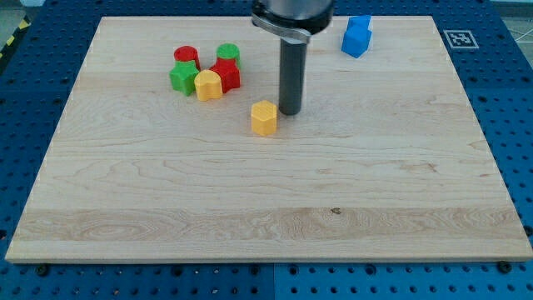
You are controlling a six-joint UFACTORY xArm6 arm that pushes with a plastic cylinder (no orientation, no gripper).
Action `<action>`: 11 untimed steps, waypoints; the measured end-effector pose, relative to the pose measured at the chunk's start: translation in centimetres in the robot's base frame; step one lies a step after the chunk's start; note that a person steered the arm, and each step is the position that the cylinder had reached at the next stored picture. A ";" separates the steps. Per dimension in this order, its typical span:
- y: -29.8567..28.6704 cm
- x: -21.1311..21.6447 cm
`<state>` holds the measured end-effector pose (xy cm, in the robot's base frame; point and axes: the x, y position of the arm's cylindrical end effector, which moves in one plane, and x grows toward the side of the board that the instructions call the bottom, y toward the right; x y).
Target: Push the yellow hexagon closer to yellow heart
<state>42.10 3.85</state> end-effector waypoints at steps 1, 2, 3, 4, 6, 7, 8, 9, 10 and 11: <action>0.0 4.4; -1.0 5.3; -1.1 4.3; -1.0 2.9; -3.1 2.3; -3.8 1.6; -4.3 1.0; -5.2 0.9; -7.1 0.9; -7.7 0.9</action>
